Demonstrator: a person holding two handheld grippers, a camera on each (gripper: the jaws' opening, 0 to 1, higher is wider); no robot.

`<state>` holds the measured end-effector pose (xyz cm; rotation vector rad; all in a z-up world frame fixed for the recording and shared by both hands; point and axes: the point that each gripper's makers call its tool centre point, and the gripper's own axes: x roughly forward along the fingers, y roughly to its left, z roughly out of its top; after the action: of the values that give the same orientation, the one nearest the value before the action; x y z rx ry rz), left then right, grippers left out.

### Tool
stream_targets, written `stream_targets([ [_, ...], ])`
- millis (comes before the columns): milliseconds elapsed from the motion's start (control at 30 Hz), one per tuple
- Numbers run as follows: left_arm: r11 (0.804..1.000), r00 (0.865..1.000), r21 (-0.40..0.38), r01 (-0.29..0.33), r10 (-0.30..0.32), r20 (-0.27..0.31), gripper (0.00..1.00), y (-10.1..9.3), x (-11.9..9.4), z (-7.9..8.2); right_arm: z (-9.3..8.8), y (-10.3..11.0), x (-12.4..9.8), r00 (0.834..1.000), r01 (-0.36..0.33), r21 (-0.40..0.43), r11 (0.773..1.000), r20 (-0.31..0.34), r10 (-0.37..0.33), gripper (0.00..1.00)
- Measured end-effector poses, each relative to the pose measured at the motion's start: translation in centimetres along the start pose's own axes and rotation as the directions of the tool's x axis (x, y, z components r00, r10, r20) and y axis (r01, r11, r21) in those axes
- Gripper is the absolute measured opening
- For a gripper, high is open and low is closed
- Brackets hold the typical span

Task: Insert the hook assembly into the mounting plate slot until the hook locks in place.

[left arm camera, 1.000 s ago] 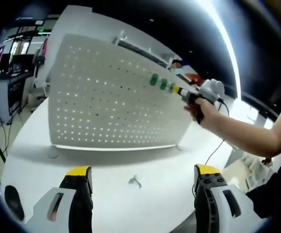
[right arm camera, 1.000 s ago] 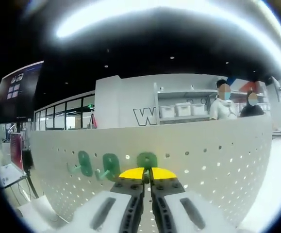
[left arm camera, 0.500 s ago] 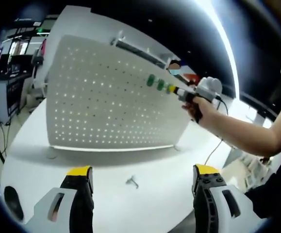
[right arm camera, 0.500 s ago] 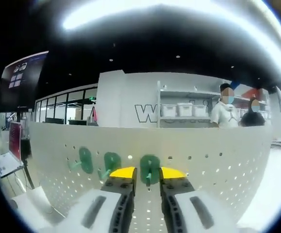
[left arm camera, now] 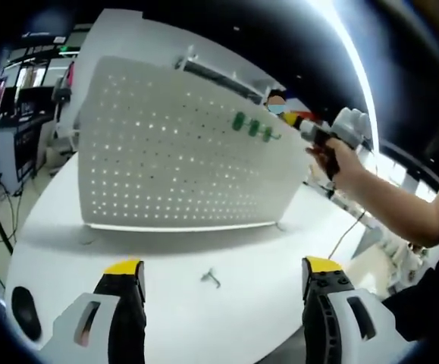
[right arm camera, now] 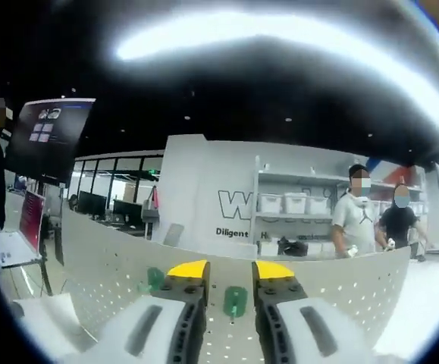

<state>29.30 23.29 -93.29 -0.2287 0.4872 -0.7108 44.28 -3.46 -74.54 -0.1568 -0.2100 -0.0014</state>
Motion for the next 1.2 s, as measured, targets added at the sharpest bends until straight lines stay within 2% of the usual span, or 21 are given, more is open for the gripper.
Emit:
stream_targets([
  [67, 1.0, 1.0, 0.005, 0.003, -0.003, -0.002, 0.85, -0.3, -0.2, 0.0, -0.1, 0.3, -0.6, 1.0, -0.027, -0.037, 0.999, 0.004, 0.027, 0.2],
  [167, 1.0, 1.0, 0.014, -0.001, 0.001, -0.001, 0.86, -0.3, -0.6, 0.0, -0.8, 0.8, -1.5, 0.998, -0.057, -0.046, 0.997, -0.025, 0.056, 0.22],
  [267, 1.0, 1.0, 0.017, -0.003, 0.003, -0.003, 0.86, -0.4, -0.8, 0.0, -1.6, 1.3, -2.5, 0.995, -0.087, -0.102, 0.991, -0.063, 0.081, 0.24],
  [333, 1.0, 1.0, 0.02, -0.004, 0.004, -0.003, 0.86, -0.4, -0.9, 0.0, -2.8, 2.2, -3.2, 0.984, -0.145, -0.167, 0.975, -0.131, 0.123, 0.24],
  [367, 1.0, 1.0, 0.02, -0.004, 0.005, -0.003, 0.85, -0.4, -1.0, -0.1, -3.0, 2.3, -3.5, 0.983, -0.149, -0.176, 0.973, -0.136, 0.126, 0.24],
  [433, 1.0, 1.0, 0.022, -0.007, 0.006, 0.011, 0.85, -0.6, -1.1, 0.1, -3.5, 2.4, -4.1, 0.982, -0.154, -0.139, 0.978, -0.133, 0.136, 0.27],
  [467, 1.0, 1.0, 0.02, -0.001, 0.0, 0.012, 0.85, -0.9, -1.0, 0.1, -4.1, 2.4, -4.4, 0.978, -0.156, -0.116, 0.981, -0.16, 0.136, 0.29],
  [600, 0.999, 1.0, 0.031, 0.008, -0.008, 0.005, 0.86, -1.3, -0.8, -0.1, -5.0, 2.2, -5.5, 0.973, -0.157, -0.128, 0.979, -0.188, 0.131, 0.35],
  [767, 1.0, 1.0, 0.019, 0.021, -0.021, -0.003, 0.87, -1.5, -0.8, -0.6, -6.5, 2.9, -7.4, 0.958, -0.205, -0.154, 0.966, -0.236, 0.166, 0.39],
  [867, 1.0, 1.0, 0.017, 0.024, -0.024, -0.011, 0.87, -1.7, -0.8, -1.0, -7.6, 3.7, -8.7, 0.941, -0.249, -0.136, 0.959, -0.268, 0.207, 0.4],
  [933, 1.0, 0.999, 0.017, 0.025, -0.024, -0.021, 0.87, -1.7, -0.9, -1.3, -8.6, 4.3, -9.6, 0.926, -0.28, -0.137, 0.95, -0.301, 0.23, 0.44],
  [967, 1.0, 0.999, 0.017, 0.026, -0.025, -0.023, 0.87, -1.6, -0.9, -1.3, -9.3, 5.0, -10.2, 0.908, -0.308, -0.078, 0.948, -0.322, 0.268, 0.47],
  [1033, 1.0, 0.999, 0.014, 0.026, -0.026, -0.03, 0.88, -1.6, -0.9, -1.5, -9.7, 6.2, -10.9, 0.892, -0.326, 0.081, 0.942, -0.305, 0.335, 0.51],
  [1067, 1.0, 0.999, 0.015, 0.025, -0.025, -0.035, 0.88, -1.5, -1.0, -1.6, -10.0, 6.1, -11.2, 0.89, -0.323, 0.074, 0.944, -0.315, 0.329, 0.51],
  [1133, 1.0, 0.999, 0.015, 0.026, -0.026, -0.04, 0.87, -1.5, -1.0, -1.6, -11.1, 6.4, -11.8, 0.872, -0.353, 0.013, 0.935, -0.357, 0.334, 0.5],
  [1200, 0.999, 0.998, 0.014, 0.03, -0.03, -0.046, 0.88, -1.5, -1.0, -1.8, -11.3, 7.2, -12.3, 0.866, -0.366, 0.028, 0.93, -0.355, 0.352, 0.5],
])
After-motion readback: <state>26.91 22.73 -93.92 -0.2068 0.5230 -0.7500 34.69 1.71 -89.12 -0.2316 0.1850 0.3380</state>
